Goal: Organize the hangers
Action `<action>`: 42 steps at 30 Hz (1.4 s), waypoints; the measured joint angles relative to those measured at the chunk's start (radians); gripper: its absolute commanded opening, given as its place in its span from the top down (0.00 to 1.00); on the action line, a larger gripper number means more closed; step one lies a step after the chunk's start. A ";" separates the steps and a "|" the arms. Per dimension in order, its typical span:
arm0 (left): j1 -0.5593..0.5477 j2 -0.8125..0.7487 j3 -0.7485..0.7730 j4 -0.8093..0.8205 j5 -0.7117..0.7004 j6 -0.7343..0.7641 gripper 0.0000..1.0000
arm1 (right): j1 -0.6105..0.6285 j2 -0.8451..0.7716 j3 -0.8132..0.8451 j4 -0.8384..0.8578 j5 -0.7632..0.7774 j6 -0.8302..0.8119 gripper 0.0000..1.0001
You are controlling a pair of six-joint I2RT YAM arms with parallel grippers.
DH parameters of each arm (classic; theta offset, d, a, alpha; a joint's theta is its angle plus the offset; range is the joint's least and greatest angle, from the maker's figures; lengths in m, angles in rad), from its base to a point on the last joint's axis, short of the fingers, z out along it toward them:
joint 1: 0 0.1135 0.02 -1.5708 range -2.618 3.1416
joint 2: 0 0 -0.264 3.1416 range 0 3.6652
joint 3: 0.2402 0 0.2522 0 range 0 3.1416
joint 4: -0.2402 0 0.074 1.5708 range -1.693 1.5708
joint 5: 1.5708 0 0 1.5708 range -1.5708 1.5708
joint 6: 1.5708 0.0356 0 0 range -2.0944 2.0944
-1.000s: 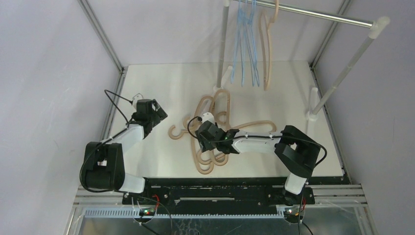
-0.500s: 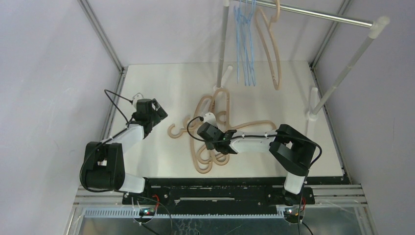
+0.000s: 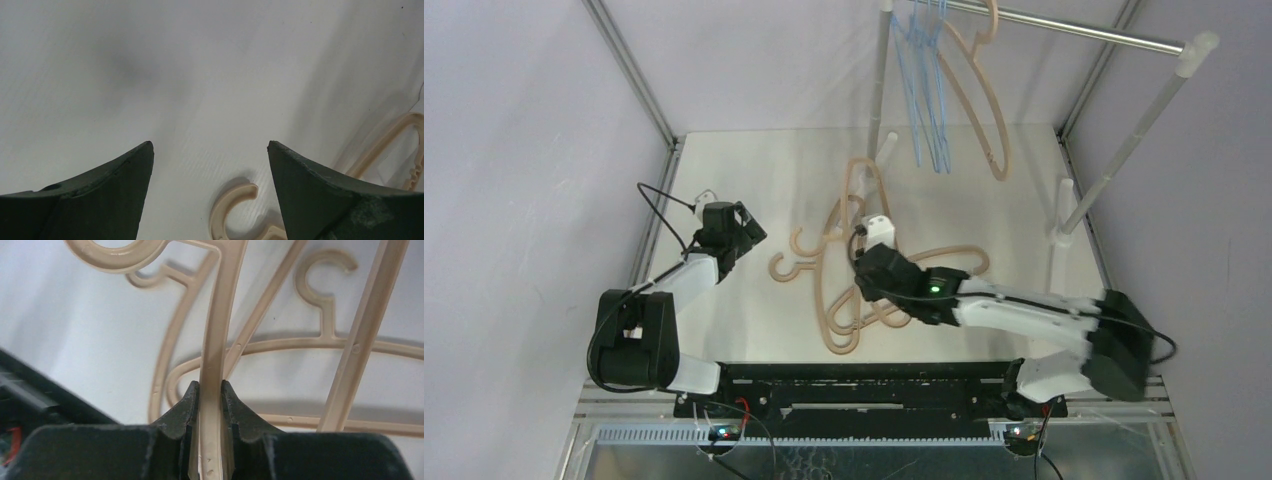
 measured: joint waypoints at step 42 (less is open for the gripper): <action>-0.085 -0.032 0.002 -0.028 -0.027 0.000 0.11 | -0.043 -1.116 0.097 -0.786 0.233 0.253 0.89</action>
